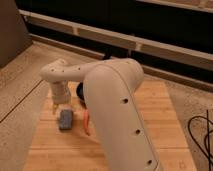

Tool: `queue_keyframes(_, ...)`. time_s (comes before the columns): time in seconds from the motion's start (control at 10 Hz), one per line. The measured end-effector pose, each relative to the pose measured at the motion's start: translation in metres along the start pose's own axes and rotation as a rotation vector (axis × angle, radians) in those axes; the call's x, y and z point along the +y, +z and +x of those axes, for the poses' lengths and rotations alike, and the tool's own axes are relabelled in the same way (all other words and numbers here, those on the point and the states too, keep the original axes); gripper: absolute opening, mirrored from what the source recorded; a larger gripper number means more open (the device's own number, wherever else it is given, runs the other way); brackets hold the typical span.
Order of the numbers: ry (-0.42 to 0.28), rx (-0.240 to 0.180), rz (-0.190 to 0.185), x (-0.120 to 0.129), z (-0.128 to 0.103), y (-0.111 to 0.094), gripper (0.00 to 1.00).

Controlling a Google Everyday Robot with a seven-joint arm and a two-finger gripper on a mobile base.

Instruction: Place the white sponge in the ceramic bowl

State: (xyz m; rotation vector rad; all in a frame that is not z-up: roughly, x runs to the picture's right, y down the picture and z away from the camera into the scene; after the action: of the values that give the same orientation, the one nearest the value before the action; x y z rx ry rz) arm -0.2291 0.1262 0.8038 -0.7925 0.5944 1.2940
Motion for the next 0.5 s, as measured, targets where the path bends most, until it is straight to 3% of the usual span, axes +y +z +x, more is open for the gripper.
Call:
queue_keyframes(0.1, -0.004, 0.003, -0.007, -0.0001, -0.0012, 0.0009, 0.60)
queue_keyframes(0.5, -0.034, 0.017, -0.017, -0.0027, -0.0041, 0.0039, 0.18)
